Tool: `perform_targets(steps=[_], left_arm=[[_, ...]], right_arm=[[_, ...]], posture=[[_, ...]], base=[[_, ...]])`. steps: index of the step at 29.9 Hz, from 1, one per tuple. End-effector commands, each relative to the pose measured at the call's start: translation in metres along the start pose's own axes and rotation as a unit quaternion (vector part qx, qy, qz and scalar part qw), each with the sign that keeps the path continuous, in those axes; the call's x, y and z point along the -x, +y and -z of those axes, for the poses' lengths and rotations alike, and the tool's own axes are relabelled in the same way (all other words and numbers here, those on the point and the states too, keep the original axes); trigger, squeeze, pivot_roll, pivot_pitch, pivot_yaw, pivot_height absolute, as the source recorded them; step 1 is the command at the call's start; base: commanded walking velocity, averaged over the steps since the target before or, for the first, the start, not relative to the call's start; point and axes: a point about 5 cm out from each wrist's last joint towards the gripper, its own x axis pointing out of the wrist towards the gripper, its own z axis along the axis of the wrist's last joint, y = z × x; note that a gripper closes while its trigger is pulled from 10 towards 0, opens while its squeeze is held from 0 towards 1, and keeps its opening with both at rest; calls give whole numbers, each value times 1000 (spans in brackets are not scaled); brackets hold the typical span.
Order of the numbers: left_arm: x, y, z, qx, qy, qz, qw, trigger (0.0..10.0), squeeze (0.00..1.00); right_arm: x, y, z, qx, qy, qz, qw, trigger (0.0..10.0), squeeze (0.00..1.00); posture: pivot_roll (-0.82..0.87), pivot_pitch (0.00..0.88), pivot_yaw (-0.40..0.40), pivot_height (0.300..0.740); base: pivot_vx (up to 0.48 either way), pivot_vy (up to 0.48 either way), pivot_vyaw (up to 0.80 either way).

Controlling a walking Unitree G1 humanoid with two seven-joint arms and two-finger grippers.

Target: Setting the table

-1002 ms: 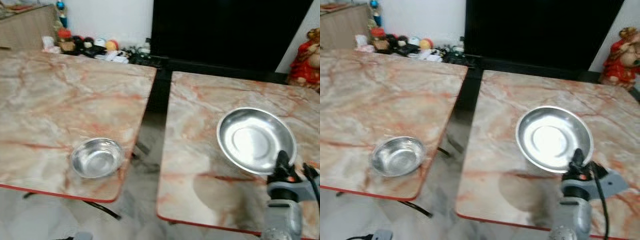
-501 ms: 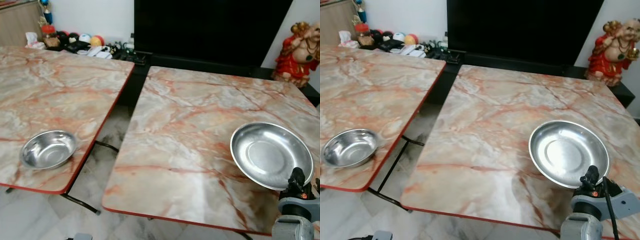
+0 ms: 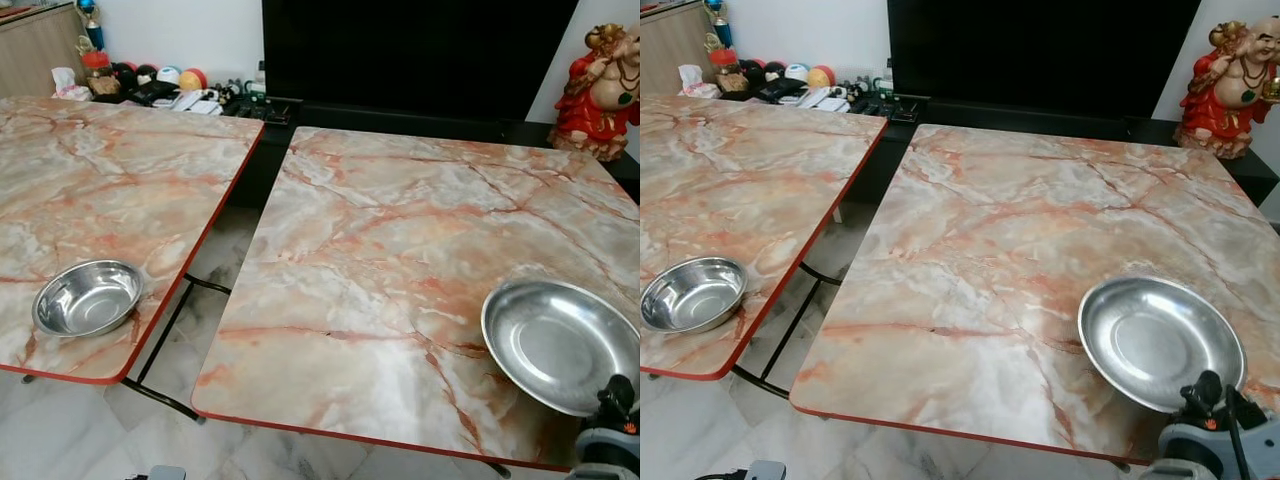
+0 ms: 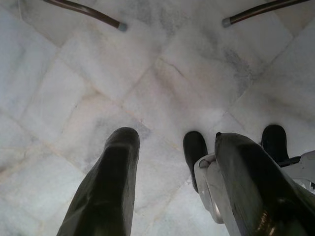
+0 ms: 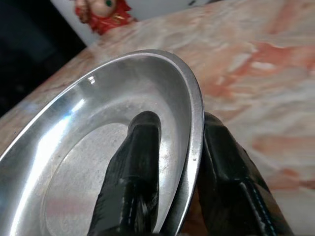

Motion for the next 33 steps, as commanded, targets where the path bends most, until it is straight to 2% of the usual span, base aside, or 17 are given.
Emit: perform_targets(steps=[1,3,8,10,13,17,21,25,29,33], left_arm=[[1,1,6,-4,12,-1,1000,10000,0],[1,0,7,-6,14,-1,1000,10000,0],[2,1,7,-7,13,-2,1000,10000,0],[2,2,7,-6,11,-3,1000,10000,0],[2,2,8,-9,13,-1,1000,10000,0],[2,1,8,-10,13,1,1000,10000,0],[2,1,7,-9,11,2,1000,10000,0],[2,2,6,-9,10,2,1000,10000,0],[2,2,6,-8,10,1,1000,10000,0],[2,2,7,-8,12,1,1000,10000,0]], right_arm=[[3,-5,1,2,6,11,1000,10000,0],[-3,-11,-1,43,21,-13,999,10000,0],[-10,-18,-8,68,36,-56,995,10000,0],[-14,-25,-20,84,30,-77,993,10000,0],[-17,-31,-31,82,30,-99,991,10000,0],[-18,-35,-32,79,53,-136,986,10000,0],[-16,-39,-30,91,74,-138,984,10000,0],[-13,-50,-24,55,89,-120,987,10000,0],[-9,-53,-18,33,100,-113,988,10000,0],[-7,-59,-7,43,117,-100,987,10000,0]], posture=[[-55,70,-63,740],[-59,67,-64,740],[-61,59,-65,740],[-66,57,-64,740],[-69,54,-63,740],[-69,54,-63,740],[-71,59,-63,740],[-71,73,-63,740],[-64,79,-62,740],[-63,83,-60,740]], base=[[0,0,0],[0,0,0],[0,0,0],[0,0,0],[0,0,0],[0,0,0],[0,0,0],[0,0,0],[0,0,0],[0,0,0]])
